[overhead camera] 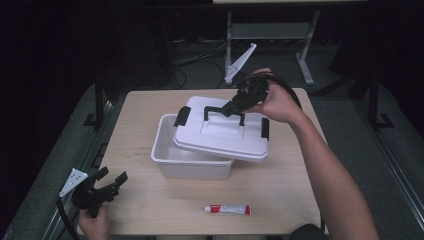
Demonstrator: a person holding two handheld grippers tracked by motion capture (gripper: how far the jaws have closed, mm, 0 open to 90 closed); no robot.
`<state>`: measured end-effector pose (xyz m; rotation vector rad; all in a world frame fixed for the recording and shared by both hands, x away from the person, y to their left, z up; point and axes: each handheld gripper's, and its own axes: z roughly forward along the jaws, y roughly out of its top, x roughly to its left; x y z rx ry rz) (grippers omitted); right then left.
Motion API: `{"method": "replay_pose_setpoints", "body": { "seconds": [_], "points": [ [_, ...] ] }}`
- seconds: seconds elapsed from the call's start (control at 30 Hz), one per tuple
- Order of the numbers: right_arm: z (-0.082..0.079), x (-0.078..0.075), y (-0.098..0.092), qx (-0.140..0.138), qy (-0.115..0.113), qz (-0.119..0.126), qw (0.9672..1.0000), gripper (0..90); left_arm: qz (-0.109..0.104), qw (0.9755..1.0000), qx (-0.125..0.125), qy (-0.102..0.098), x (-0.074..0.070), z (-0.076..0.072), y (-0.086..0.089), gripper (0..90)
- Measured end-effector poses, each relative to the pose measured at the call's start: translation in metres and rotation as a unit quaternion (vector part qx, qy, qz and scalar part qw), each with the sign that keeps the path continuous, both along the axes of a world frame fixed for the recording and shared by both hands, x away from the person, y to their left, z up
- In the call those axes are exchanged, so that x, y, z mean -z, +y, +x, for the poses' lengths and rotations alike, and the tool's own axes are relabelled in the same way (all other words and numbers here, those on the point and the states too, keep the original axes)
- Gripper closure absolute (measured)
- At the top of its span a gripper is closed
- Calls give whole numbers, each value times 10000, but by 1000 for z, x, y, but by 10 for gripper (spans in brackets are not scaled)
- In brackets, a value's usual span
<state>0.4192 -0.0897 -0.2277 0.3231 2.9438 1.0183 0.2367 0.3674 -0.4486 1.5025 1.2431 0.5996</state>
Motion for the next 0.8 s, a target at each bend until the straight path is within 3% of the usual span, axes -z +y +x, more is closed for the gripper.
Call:
{"method": "replay_pose_setpoints", "body": {
  "seconds": [0.43,0.6,0.63,0.67,0.7,0.8],
  "points": [
    [-17,1,-70,557,-10,12,9984,838,-6,10000,-45,11,0,-1,1,137],
    [-29,3,-111,919,-10,-25,9958,838,28,10000,-24,16,0,-2,-1,137],
    [-29,3,-111,919,-10,-25,9958,838,55,10000,-19,22,0,-2,-1,137],
    [-33,4,-124,1024,0,-34,9947,838,66,10000,-10,34,0,-1,-2,137],
    [-33,4,-124,1024,0,-34,9947,838,66,10000,-10,34,0,-1,-2,137],
    [-43,8,-152,1292,23,-44,9916,838,94,9999,3,39,0,-1,-4,137]
  ]
}}
